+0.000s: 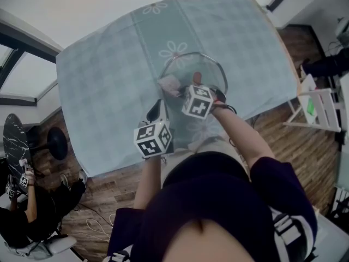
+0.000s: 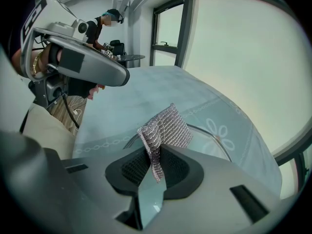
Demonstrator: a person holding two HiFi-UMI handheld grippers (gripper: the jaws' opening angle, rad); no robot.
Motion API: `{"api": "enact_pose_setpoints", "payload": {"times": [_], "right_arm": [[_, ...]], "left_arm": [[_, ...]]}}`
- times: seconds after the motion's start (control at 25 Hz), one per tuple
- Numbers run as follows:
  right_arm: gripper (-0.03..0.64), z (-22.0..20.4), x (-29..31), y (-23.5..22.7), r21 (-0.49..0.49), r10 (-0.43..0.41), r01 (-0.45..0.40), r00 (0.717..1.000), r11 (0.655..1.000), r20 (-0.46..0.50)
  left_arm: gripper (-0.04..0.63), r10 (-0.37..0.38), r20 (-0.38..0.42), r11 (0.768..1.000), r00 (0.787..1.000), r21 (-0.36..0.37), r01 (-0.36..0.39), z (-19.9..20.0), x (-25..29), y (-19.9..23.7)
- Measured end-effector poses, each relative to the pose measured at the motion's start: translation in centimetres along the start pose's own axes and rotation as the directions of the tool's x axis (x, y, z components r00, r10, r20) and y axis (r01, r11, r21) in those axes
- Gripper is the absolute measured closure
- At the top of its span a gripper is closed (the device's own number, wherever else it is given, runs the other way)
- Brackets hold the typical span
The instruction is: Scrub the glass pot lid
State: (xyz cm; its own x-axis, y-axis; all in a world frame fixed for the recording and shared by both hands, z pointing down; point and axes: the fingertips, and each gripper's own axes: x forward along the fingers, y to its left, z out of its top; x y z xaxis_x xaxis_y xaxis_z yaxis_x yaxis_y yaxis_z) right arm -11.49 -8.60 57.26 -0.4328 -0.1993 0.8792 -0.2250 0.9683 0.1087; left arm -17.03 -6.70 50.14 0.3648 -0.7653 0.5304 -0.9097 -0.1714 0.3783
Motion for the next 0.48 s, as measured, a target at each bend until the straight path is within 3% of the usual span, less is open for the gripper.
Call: {"api": "enact_pose_setpoints", "payload": {"times": [0.48], "right_arm": [[0.545, -0.2, 0.0, 3.2, 0.041, 0.011, -0.011, 1.000, 0.999, 0.005]], "left_arm": [[0.594, -0.020, -0.018, 1.000, 1.000, 0.016, 0.021, -1.2, -1.8, -0.1]]}}
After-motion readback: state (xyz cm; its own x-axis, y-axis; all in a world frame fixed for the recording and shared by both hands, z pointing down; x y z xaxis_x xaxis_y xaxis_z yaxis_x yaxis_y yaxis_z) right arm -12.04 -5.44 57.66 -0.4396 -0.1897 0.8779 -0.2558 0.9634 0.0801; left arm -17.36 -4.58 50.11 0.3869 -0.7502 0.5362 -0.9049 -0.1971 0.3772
